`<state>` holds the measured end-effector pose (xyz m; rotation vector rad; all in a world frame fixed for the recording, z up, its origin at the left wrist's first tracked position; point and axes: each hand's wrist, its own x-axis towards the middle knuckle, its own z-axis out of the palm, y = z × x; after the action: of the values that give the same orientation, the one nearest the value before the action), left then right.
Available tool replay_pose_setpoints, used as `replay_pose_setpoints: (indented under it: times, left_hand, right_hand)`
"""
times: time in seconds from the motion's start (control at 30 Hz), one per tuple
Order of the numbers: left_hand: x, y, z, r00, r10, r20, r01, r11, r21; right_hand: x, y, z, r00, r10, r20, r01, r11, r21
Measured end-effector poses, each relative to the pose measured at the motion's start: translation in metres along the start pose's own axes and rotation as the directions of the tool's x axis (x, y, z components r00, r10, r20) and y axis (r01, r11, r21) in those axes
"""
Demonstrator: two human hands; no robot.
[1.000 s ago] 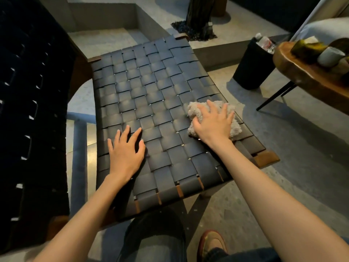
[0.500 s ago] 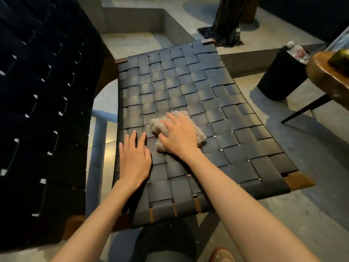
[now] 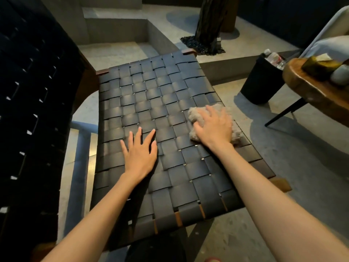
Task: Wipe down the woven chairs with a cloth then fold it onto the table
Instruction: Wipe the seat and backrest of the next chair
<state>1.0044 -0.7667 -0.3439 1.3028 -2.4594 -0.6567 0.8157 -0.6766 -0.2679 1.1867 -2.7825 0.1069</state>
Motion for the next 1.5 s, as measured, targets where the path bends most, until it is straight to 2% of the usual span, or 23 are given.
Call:
replay_pose_setpoints:
  times: [0.13, 0.23, 0.3, 0.37, 0.43, 0.53, 0.6, 0.77, 0.93, 1.03, 1.1, 1.2, 1.27, 1.37, 1.5]
  left_hand:
    - [-0.001, -0.001, 0.002, 0.999, -0.015, -0.033, 0.015, 1.000, -0.001]
    - [0.001, -0.001, 0.003, 0.999, -0.022, -0.045, 0.023, 1.000, 0.017]
    - [0.001, -0.002, 0.004, 0.999, -0.029, -0.042, 0.030, 0.999, 0.013]
    - [0.002, -0.002, 0.004, 0.999, -0.031, -0.019, 0.032, 0.999, 0.019]
    - [0.007, -0.001, 0.004, 0.999, -0.035, -0.001, 0.035, 0.999, 0.019]
    - [0.019, 0.005, 0.003, 0.999, -0.053, 0.004, 0.053, 0.998, 0.017]
    - [0.027, 0.010, 0.004, 0.998, -0.061, 0.003, 0.061, 0.997, 0.036]
    - [0.037, 0.014, 0.008, 0.996, -0.076, -0.040, 0.078, 0.996, 0.048]
    - [0.035, 0.012, 0.011, 0.993, -0.070, -0.099, 0.075, 0.996, 0.046]
    - [0.035, 0.013, 0.012, 0.989, -0.074, -0.126, 0.079, 0.996, 0.034]
    - [0.034, 0.012, 0.012, 0.986, -0.080, -0.143, 0.085, 0.996, 0.027]
    - [0.032, 0.009, 0.012, 0.986, -0.070, -0.153, 0.077, 0.996, 0.037]
    - [0.031, 0.008, 0.011, 0.986, -0.065, -0.153, 0.069, 0.997, 0.019]
    - [0.030, 0.009, 0.008, 0.986, -0.073, -0.153, 0.071, 0.997, -0.014]
    - [0.030, 0.009, 0.006, 0.989, -0.071, -0.131, 0.068, 0.997, -0.033]
  right_hand:
    - [-0.008, -0.059, 0.019, 0.960, -0.264, 0.090, 0.264, 0.964, 0.021]
    - [-0.017, -0.085, 0.028, 0.925, -0.358, 0.126, 0.346, 0.932, 0.104]
    - [-0.013, -0.079, 0.026, 0.918, -0.377, 0.119, 0.365, 0.924, 0.113]
    - [-0.004, -0.057, 0.019, 0.931, -0.355, 0.082, 0.351, 0.935, 0.057]
    - [0.010, -0.024, 0.008, 0.971, -0.239, 0.030, 0.239, 0.971, 0.000]
    - [0.030, 0.023, -0.006, 1.000, -0.029, 0.011, 0.029, 0.999, 0.017]
    - [0.039, 0.034, -0.007, 1.000, 0.017, 0.013, -0.018, 0.999, 0.050]
    - [0.069, 0.018, 0.005, 0.999, 0.013, -0.049, -0.010, 0.998, 0.064]
    - [0.086, -0.002, 0.016, 0.999, -0.012, -0.050, 0.014, 0.999, 0.031]
    - [0.075, -0.035, 0.027, 0.983, -0.186, 0.004, 0.186, 0.983, -0.008]
    - [0.061, -0.070, 0.037, 0.939, -0.337, 0.074, 0.336, 0.941, 0.024]
    - [0.044, -0.102, 0.043, 0.899, -0.424, 0.114, 0.408, 0.902, 0.141]
    - [0.043, -0.096, 0.039, 0.900, -0.422, 0.107, 0.405, 0.902, 0.150]
    - [0.051, -0.066, 0.029, 0.929, -0.365, 0.066, 0.361, 0.930, 0.068]
    - [0.062, -0.009, 0.012, 0.986, -0.167, -0.003, 0.167, 0.986, 0.017]
